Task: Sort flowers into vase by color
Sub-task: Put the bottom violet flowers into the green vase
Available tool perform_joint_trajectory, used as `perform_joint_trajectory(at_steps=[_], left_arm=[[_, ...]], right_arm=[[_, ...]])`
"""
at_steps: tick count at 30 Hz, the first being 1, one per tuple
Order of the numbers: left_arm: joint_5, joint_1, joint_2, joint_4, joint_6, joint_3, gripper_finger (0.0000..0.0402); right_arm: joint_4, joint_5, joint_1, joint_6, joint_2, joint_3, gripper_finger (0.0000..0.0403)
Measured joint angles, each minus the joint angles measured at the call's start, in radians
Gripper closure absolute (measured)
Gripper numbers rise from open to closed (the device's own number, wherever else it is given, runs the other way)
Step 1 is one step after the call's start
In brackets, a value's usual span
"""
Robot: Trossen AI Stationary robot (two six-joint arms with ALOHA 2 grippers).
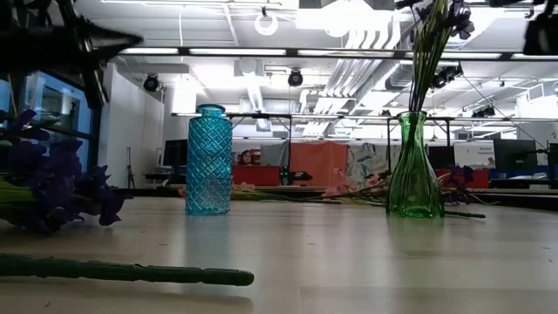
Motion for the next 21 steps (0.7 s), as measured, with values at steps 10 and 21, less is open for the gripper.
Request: perform_joint_trajectory(at_steps=[10, 21], left_arm=[[0.060, -0.091, 0.206, 0.047, 0.229, 0.316, 0.0373], [0.407, -0.313, 0.801, -0.703, 0.089, 0.791, 0.0350]], right_arm=[[0.006, 0.127, 0.028, 0.041, 0.002, -0.030, 0.0141], [0.007, 0.179, 0.027, 0.050, 0.002, -0.031, 0.0142]])
